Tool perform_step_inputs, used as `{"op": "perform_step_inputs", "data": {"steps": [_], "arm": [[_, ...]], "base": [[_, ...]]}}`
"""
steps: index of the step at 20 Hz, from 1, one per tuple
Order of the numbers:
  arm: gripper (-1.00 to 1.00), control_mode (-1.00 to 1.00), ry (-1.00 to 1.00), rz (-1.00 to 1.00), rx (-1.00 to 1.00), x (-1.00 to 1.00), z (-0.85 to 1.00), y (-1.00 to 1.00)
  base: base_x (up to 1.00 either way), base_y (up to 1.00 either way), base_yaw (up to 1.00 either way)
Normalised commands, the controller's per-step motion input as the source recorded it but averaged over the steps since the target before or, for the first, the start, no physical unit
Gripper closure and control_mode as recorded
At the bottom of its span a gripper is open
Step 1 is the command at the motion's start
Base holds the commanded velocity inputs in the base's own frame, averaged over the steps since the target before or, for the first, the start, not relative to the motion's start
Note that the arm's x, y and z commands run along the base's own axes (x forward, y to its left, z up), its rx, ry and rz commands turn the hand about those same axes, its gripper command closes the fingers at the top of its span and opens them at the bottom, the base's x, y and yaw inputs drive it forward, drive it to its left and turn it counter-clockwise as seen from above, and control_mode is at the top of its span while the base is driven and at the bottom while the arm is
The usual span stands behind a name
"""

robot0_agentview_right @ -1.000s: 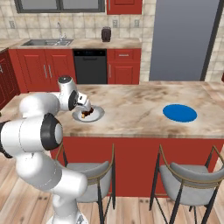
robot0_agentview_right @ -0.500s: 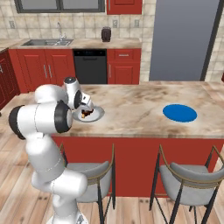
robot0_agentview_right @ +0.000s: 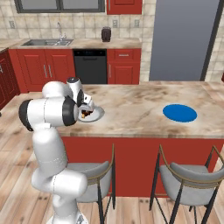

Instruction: Transport the steak and corn to the fridge. Place the steak on the rack containing meat and place the corn on the rack containing the vegetable, ensuring meats and vegetables are on different racks.

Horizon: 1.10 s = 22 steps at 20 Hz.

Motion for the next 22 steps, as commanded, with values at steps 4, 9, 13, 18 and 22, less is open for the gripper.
{"op": "perform_step_inputs", "data": {"steps": [4, 9, 13, 18, 22], "arm": [[-1.0, -1.0, 0.03, 0.0, 0.0, 0.24, -0.32, 0.0], [-1.0, -1.0, 0.0, 0.0, 0.0, 0.33, -0.29, 0.05], [-1.0, -1.0, 0.0, 0.0, 0.0, 0.41, -0.27, 0.16], [-1.0, -1.0, 0.02, 0.0, 0.0, 0.36, -0.25, 0.1], [-1.0, -1.0, 0.03, 0.0, 0.0, 0.31, -0.23, 0.0]], "base": [[0.0, 0.0, 0.0], [0.0, 0.0, 0.0], [0.0, 0.0, 0.0], [0.0, 0.0, 0.0], [0.0, 0.0, 0.0]]}}
